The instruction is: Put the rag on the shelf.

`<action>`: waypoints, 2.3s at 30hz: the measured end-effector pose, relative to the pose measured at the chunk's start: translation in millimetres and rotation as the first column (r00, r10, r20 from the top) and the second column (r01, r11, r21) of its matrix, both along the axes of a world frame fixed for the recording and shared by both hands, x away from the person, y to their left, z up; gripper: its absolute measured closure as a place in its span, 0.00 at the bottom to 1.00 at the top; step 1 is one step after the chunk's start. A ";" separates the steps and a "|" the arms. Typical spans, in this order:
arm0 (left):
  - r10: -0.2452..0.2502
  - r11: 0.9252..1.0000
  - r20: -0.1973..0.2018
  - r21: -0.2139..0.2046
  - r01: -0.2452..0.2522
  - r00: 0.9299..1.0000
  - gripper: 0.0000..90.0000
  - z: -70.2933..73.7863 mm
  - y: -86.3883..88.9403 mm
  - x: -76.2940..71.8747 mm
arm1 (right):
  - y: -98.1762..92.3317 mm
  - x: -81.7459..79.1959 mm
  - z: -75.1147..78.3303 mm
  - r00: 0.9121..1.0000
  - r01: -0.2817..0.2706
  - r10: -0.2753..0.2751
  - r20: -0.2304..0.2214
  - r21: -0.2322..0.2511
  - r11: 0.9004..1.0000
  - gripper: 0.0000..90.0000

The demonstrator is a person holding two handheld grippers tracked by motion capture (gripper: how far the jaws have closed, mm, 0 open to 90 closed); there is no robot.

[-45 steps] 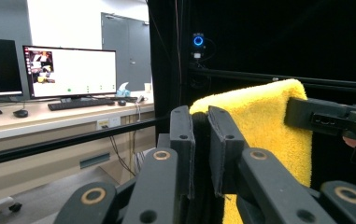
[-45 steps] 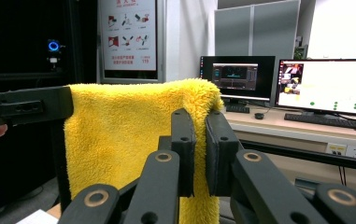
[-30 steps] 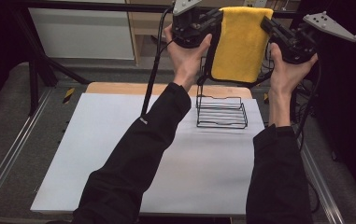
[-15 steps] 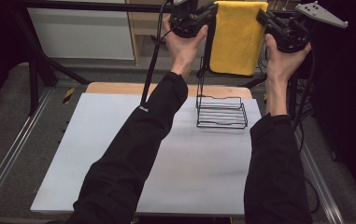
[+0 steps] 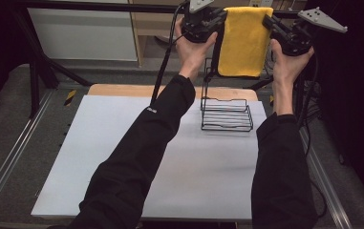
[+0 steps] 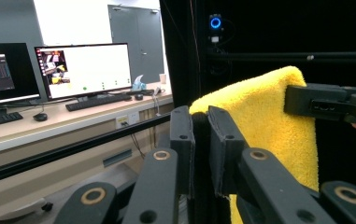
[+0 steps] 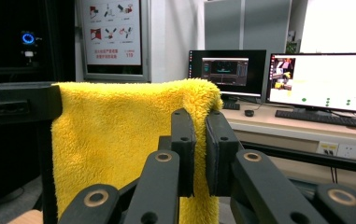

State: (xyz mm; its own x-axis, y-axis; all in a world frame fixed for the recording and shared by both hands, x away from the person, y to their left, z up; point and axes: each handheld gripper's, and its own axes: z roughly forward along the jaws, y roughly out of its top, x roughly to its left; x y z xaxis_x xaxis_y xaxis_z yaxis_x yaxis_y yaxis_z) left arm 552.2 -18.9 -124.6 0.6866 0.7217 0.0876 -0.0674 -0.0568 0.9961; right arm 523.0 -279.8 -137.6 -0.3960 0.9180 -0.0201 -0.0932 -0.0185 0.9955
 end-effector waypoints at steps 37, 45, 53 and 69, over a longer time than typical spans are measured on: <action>-0.119 0.990 -0.082 0.071 0.125 0.989 0.89 -70.2 2.6 -42.3 | -18.3 -42.5 -78.4 0.996 -0.057 0.057 -0.064 0.007 0.998 0.92; -0.111 0.987 -0.105 0.108 0.123 0.988 0.89 -75.9 0.7 -46.8 | -19.5 -47.7 -82.7 0.995 -0.056 0.054 -0.084 -0.030 0.998 0.92; -0.122 0.982 -0.127 0.130 0.138 0.984 0.88 -83.4 1.6 -52.5 | -19.7 -53.4 -85.3 0.993 -0.068 0.063 -0.104 -0.045 0.997 0.92; -0.162 0.963 -0.221 0.176 0.202 0.962 0.87 -107.7 -4.0 -65.9 | -22.9 -73.1 -101.0 0.974 -0.086 0.063 -0.217 -0.096 0.992 0.90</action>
